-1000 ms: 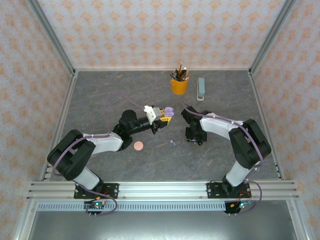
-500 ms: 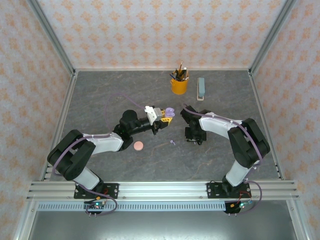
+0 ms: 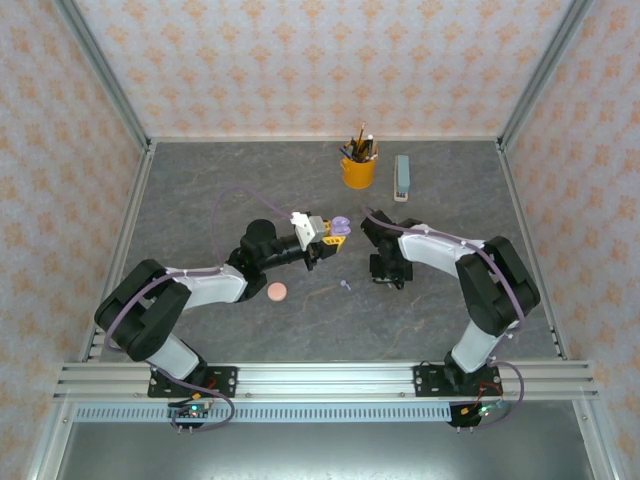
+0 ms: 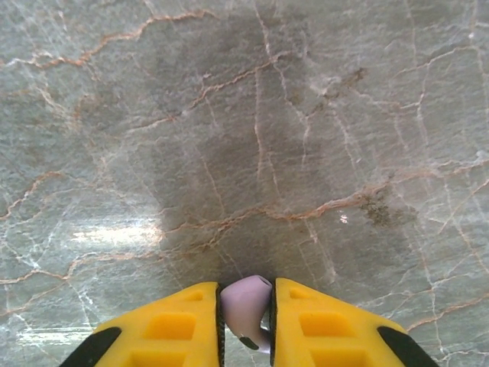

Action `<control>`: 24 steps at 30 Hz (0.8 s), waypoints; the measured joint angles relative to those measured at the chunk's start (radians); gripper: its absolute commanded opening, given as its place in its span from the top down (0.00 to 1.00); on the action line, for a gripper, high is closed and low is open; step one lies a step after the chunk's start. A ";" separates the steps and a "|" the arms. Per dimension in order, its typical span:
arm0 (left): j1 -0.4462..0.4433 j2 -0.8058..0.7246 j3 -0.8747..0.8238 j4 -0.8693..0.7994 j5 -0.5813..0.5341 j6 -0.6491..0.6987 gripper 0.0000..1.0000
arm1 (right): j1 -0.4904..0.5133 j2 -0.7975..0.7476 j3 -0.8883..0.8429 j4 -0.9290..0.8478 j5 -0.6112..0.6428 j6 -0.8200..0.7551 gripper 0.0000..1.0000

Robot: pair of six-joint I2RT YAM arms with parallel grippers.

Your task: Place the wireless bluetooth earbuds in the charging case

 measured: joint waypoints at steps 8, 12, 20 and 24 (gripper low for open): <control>-0.002 -0.012 0.004 -0.006 0.013 0.000 1.00 | -0.026 -0.035 -0.031 0.031 -0.018 0.000 0.82; -0.011 -0.024 0.005 -0.031 0.017 0.001 1.00 | -0.037 -0.070 -0.043 0.045 -0.013 0.000 0.83; -0.013 -0.039 0.005 -0.055 0.017 0.008 1.00 | -0.039 -0.152 -0.064 0.079 -0.012 0.000 0.84; -0.018 -0.039 0.005 -0.056 0.016 0.008 1.00 | -0.042 -0.203 -0.098 0.111 -0.014 0.000 0.85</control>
